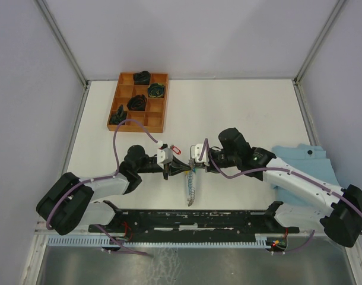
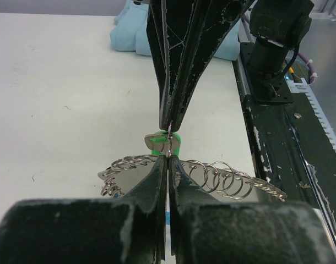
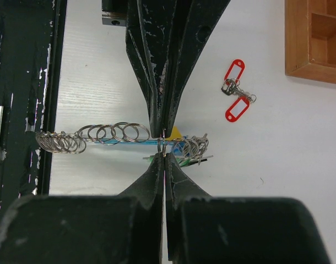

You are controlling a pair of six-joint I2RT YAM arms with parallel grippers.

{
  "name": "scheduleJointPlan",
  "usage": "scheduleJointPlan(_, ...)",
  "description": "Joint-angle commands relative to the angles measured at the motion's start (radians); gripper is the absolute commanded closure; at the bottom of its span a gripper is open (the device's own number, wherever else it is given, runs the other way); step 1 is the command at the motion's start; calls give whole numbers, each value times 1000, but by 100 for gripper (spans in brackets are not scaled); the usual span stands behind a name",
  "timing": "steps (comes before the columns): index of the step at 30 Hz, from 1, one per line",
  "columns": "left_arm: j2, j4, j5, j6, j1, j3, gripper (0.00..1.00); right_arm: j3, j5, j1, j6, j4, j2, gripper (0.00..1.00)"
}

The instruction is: Put the keys on the keyring

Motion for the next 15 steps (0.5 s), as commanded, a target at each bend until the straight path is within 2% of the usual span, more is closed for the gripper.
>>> scheduleJointPlan(1,-18,59,-15,9,-1,12,97,9,-3,4,-18,-6,-26,99)
scheduleJointPlan(10,16,122,9,-40,4,10,97,5,-34,4,-28,-22,-15,99)
scheduleJointPlan(15,6,134,23,-40,12,2,97,-4,27,4,-31,-29,-33,99)
